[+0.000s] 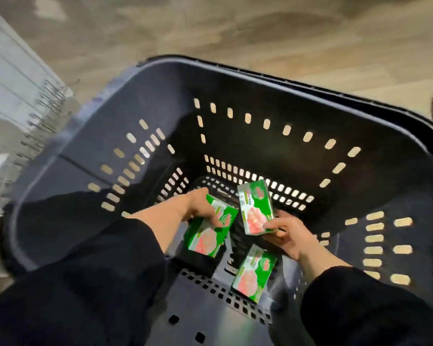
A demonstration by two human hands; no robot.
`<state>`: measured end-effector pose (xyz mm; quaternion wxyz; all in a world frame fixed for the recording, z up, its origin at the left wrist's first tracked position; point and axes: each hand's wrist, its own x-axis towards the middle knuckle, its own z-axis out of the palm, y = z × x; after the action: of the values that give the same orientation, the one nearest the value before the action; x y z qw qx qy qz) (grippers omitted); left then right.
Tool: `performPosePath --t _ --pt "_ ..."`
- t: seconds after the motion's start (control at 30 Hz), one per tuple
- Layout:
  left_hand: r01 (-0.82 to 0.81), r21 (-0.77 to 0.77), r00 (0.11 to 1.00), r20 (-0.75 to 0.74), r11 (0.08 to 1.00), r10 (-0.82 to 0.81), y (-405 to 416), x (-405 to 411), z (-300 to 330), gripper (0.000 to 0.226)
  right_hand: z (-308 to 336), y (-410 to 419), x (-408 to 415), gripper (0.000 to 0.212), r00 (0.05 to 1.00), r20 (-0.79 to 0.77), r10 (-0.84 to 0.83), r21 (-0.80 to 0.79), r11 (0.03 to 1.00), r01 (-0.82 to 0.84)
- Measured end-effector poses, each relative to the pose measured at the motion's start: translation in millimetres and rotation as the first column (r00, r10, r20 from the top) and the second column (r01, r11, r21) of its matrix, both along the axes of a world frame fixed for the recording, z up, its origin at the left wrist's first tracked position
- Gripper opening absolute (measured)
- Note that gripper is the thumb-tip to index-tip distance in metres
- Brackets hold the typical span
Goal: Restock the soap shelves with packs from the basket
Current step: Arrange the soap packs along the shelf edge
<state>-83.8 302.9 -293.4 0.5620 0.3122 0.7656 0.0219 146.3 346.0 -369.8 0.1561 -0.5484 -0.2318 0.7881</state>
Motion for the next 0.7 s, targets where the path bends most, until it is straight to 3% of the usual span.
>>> performPosePath --t 0.07,0.17,0.27,0.33,0.4,0.5,0.6,0.7 --pt "-0.055 0.119 0.996 -0.066 0.991 0.063 -6 -16 43 0.055 23 4 -12 0.063 0.991 -0.129 0.032 -0.008 0.999 -0.033" --pt "-0.158 0.323 0.982 -0.051 0.933 0.184 -27 -28 106 0.036 62 7 -37 0.074 0.942 -0.305 0.138 0.089 0.989 -0.117" --pt "-0.203 0.463 0.969 -0.030 0.863 0.244 -62 -36 159 0.046 108 7 -59 0.071 0.856 -0.464 0.229 0.181 0.970 -0.161" --pt "-0.266 0.546 0.955 0.035 0.794 0.296 -89 -39 192 0.053 144 3 -73 0.083 0.774 -0.545 0.322 0.280 0.940 -0.194" --pt "-0.354 0.642 0.920 0.109 0.680 0.376 -120 -42 220 0.043 182 -6 -90 0.090 0.697 -0.573 0.431 0.392 0.891 -0.228" --pt "-0.465 0.758 0.842 0.217 0.458 0.495 -169 -38 258 0.042 245 -28 -115 0.080 0.584 -0.552 0.595 0.553 0.785 -0.278" --pt "-0.516 0.819 0.764 0.310 0.249 0.566 -230 -39 287 0.047 303 -65 -144 0.094 0.500 -0.428 0.753 0.711 0.622 -0.328" --pt "-0.517 0.856 0.685 0.398 0.022 0.610 -301 -41 304 0.048 348 -115 -178 0.085 0.438 -0.295 0.849 0.799 0.470 -0.375"
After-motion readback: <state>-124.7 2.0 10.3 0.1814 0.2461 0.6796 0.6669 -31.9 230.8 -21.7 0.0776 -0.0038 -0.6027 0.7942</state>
